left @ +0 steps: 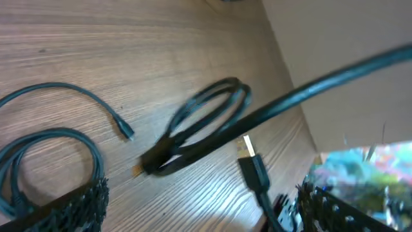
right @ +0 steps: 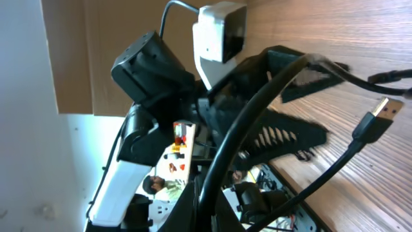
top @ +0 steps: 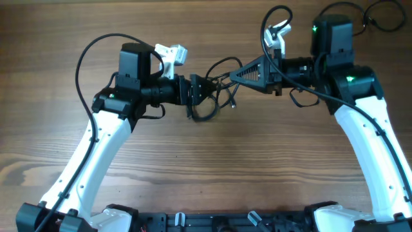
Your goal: Untangle cables
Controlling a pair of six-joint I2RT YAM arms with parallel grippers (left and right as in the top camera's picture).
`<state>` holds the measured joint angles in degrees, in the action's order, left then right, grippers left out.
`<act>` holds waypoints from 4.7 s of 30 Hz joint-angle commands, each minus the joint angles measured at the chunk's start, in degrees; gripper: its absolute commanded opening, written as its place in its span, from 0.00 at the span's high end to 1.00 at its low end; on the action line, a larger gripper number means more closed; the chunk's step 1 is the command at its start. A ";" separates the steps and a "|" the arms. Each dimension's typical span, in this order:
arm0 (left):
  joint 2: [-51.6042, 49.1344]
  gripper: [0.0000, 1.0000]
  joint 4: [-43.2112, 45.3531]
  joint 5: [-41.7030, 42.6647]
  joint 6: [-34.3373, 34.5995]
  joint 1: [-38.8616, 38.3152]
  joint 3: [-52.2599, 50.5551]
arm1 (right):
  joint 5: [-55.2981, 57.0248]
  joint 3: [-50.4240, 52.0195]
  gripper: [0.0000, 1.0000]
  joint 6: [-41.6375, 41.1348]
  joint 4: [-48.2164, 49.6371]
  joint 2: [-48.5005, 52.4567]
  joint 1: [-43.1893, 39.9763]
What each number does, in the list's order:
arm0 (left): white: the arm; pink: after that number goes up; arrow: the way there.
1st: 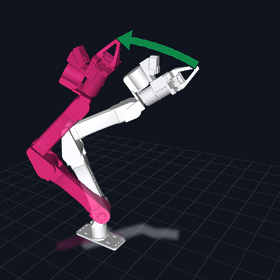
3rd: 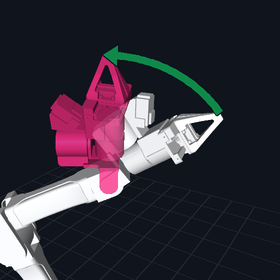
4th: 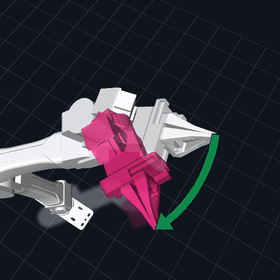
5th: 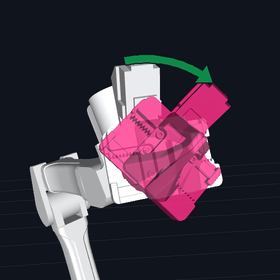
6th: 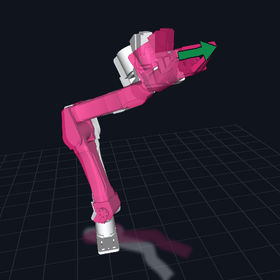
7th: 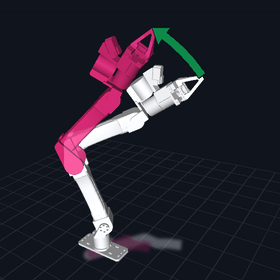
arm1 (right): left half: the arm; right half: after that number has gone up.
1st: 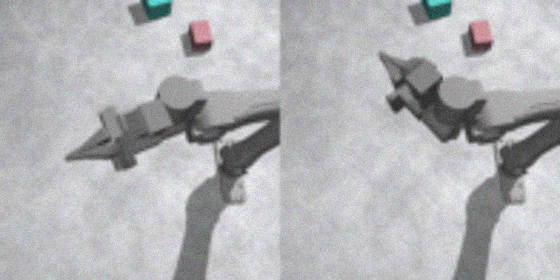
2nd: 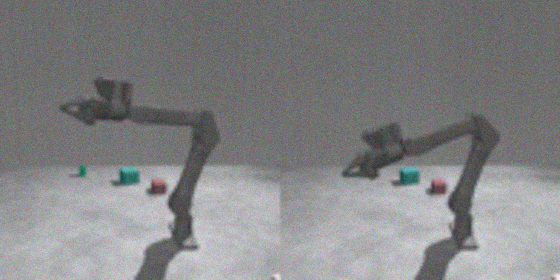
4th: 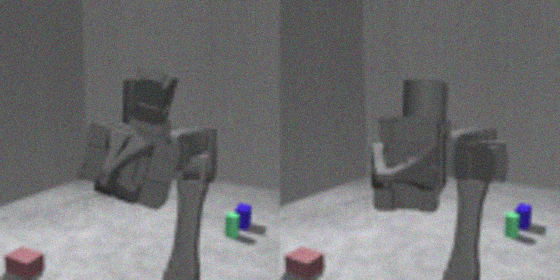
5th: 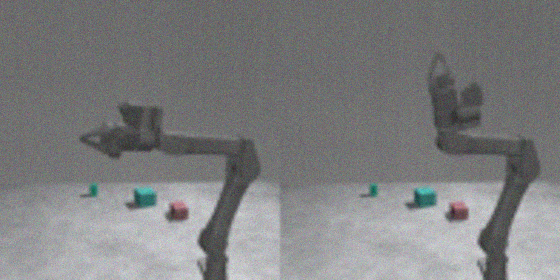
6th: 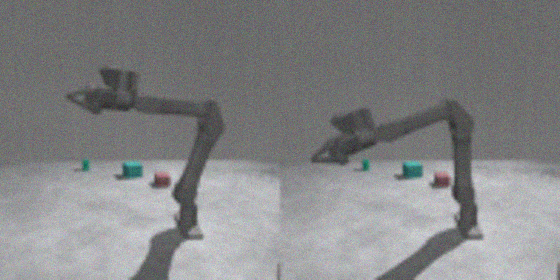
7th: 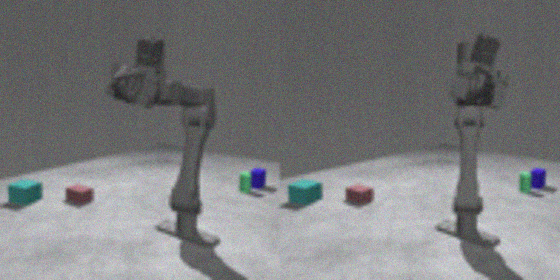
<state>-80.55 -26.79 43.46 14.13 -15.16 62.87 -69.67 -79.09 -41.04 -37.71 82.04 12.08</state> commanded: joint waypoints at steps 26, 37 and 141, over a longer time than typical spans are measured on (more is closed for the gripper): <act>0.57 0.96 -2.54 -21.75 18.16 -1.95 0.79 | 40.11 -0.39 0.16 4.11 -12.87 -0.83 4.85; 0.57 0.96 -1.42 -14.99 29.62 -3.58 0.79 | 40.11 -0.07 0.14 23.08 -13.99 0.15 11.02; 0.52 0.96 -19.10 -2.97 25.11 13.55 0.79 | 75.38 2.14 0.04 0.52 -30.75 11.52 -5.97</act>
<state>-80.60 -41.39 57.43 40.36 -3.55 63.26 3.36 -77.17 -40.91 -68.36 92.71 8.56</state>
